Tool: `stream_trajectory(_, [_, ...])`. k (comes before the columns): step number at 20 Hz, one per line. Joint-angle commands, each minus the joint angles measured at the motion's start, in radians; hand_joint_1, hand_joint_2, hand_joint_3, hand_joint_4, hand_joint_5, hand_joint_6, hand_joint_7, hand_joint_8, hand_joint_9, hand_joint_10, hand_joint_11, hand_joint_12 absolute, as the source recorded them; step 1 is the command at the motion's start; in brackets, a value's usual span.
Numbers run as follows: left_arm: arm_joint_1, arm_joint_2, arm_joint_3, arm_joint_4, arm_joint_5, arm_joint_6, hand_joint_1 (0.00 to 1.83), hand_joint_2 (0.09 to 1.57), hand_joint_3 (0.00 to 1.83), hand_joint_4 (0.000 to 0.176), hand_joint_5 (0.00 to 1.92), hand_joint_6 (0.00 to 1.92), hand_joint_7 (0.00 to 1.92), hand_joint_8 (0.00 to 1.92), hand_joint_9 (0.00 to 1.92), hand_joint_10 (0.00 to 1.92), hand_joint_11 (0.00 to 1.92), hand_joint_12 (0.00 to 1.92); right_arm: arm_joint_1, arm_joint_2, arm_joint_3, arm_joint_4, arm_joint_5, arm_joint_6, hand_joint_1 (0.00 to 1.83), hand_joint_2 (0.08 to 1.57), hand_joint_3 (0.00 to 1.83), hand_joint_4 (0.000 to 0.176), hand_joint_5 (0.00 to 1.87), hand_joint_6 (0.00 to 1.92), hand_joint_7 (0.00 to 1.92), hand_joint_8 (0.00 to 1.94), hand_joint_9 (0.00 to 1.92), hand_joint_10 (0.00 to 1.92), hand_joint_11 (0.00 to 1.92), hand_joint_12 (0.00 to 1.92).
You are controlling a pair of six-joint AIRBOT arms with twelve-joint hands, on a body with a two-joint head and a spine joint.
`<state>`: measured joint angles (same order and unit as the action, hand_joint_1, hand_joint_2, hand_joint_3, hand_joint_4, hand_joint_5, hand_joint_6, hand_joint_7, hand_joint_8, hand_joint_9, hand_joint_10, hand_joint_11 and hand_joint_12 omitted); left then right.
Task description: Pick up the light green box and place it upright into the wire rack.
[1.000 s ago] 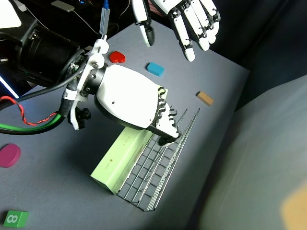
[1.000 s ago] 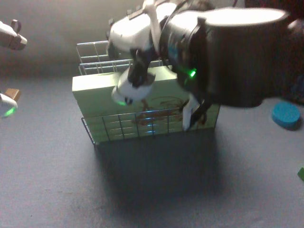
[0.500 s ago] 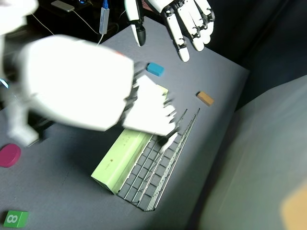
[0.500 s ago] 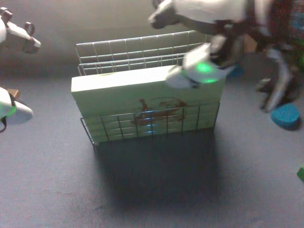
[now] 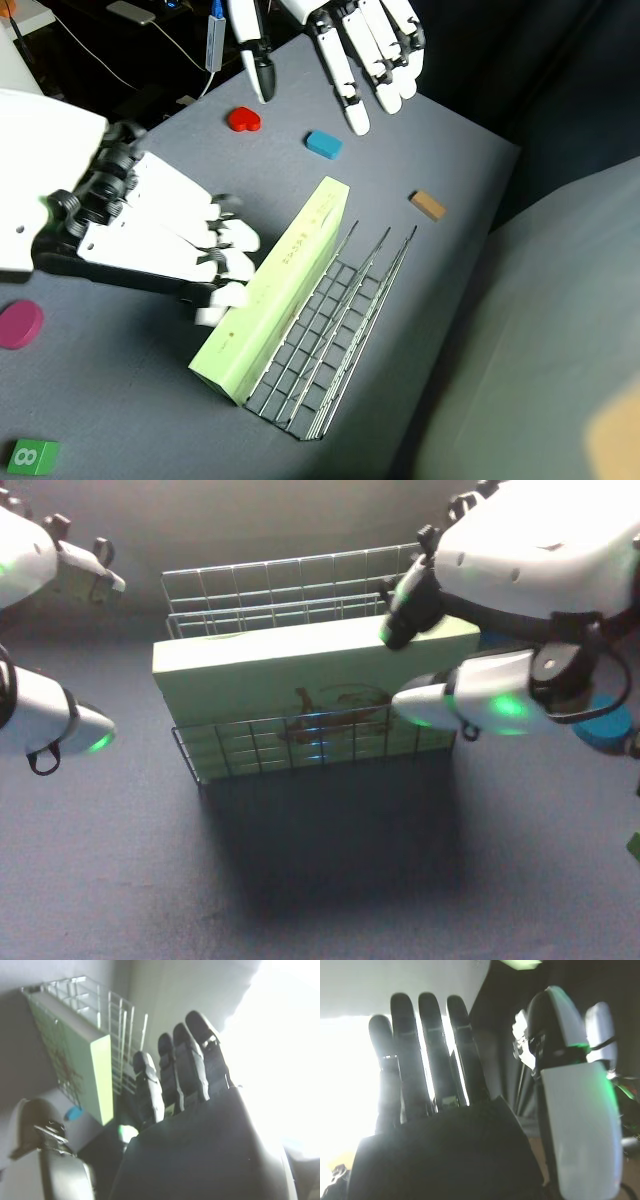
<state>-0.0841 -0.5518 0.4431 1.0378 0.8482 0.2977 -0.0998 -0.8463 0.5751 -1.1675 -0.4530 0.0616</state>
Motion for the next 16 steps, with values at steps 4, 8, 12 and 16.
stream_trajectory(4, [-0.011,-0.034,-0.011,0.073,-0.031,-0.013,0.52,1.19,0.03,0.0,0.62,1.82,0.79,1.82,0.85,1.84,0.84,1.88,0.031,0.006,0.0,-0.041,0.077,0.002,0.62,1.33,0.01,0.0,0.89,1.91,1.05,1.93,1.23,1.92,1.46,1.92])
stream_trajectory(8, [-0.001,-0.059,-0.015,0.073,-0.026,-0.028,0.48,1.35,0.02,0.0,1.14,1.92,1.36,1.92,1.41,1.92,1.46,1.92,0.035,0.008,0.0,-0.04,0.087,-0.002,0.63,1.49,0.0,0.132,1.26,1.92,1.47,1.94,1.68,1.92,1.91,1.92])
stream_trajectory(12, [0.004,-0.063,-0.022,0.074,-0.025,-0.046,0.52,1.4,0.01,0.0,1.18,1.92,1.38,1.92,1.44,1.92,1.52,1.92,0.045,0.015,0.0,-0.04,0.118,-0.003,0.7,1.48,0.0,0.176,1.2,1.92,1.42,1.94,1.65,1.92,1.87,1.92])
stream_trajectory(16, [0.006,-0.07,-0.022,0.074,-0.035,-0.049,0.53,1.39,0.0,0.0,1.19,1.92,1.38,1.92,1.46,1.92,1.55,1.92,0.046,0.022,0.001,-0.04,0.138,-0.015,0.69,1.49,0.0,0.176,1.17,1.92,1.39,1.94,1.63,1.92,1.86,1.92])
